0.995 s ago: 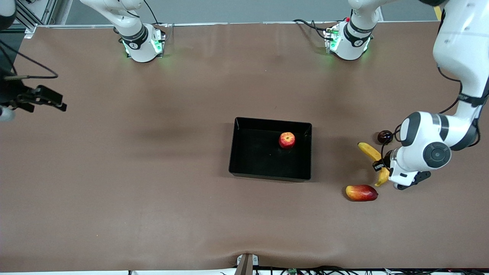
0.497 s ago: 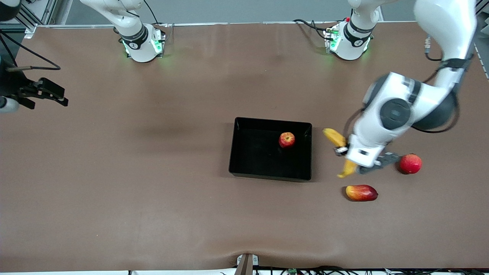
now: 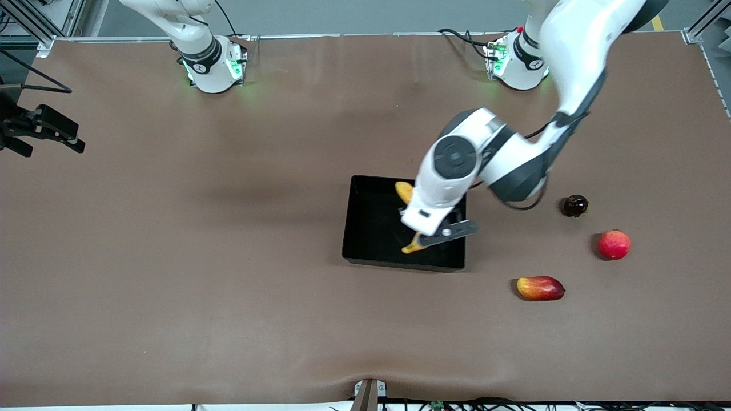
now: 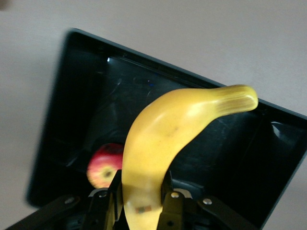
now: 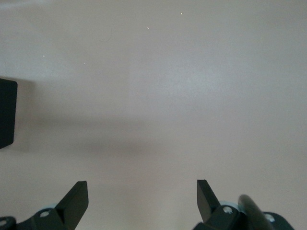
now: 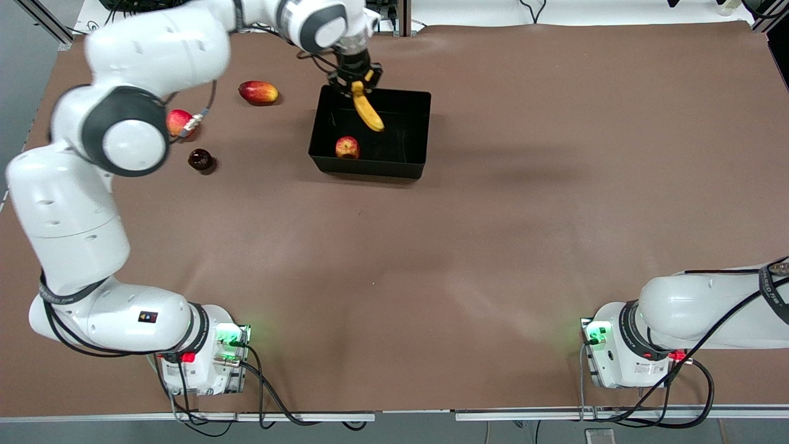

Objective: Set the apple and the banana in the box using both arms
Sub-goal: 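Carry the banana into the box and open the left gripper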

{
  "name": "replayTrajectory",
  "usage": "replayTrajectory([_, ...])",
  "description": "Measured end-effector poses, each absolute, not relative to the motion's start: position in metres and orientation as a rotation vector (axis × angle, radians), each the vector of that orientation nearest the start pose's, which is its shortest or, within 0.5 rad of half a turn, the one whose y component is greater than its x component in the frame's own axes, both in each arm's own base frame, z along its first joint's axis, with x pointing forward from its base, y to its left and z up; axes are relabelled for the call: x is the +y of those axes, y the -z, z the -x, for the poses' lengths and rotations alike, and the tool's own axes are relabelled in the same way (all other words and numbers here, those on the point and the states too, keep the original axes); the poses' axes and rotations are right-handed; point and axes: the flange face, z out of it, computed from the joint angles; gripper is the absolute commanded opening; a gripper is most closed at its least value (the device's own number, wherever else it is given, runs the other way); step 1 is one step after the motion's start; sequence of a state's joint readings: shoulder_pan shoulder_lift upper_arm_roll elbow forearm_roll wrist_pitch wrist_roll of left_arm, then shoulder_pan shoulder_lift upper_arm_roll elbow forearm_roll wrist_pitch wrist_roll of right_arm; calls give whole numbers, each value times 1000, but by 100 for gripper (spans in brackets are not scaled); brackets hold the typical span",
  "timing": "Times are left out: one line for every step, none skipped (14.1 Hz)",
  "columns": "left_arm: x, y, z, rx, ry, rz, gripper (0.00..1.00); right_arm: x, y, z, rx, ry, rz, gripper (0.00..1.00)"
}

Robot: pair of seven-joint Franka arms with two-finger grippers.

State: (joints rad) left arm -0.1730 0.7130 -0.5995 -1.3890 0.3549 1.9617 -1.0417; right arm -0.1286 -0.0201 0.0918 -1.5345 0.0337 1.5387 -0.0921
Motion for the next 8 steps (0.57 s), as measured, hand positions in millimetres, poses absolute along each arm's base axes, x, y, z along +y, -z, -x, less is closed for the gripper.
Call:
replayTrajectory([-425, -321, -587, -368, -66, 3137, 0, -16, -650, -545, -89, 41, 3110, 100])
replayTrajectory([-436, -306, -583, -347, -54, 3133, 0, -16, -650, -545, -89, 41, 3110, 100])
replayTrajectory([-447, -292, -578, -323, -48, 3127, 0, -16, -650, -545, -88, 42, 3110, 100])
replayTrajectory([-456, -279, -573, -302, -46, 3122, 0, -18, -650, -545, -84, 42, 3110, 100])
replayTrajectory([-460, -268, -569, -290, -54, 3117, 0, -21, -650, -545, -82, 43, 3110, 100])
replayTrajectory([-463, -257, -567, -281, -69, 3114, 0, -24, -651, -545, -90, 44, 3111, 100])
replayTrajectory([-465, -247, -565, -273, -83, 3109, 17, -26, -651, -545, -93, 45, 3111, 100])
replayTrajectory([-464, -236, -565, -268, -87, 3106, 61, -27, -651, -545, -99, 46, 3110, 100])
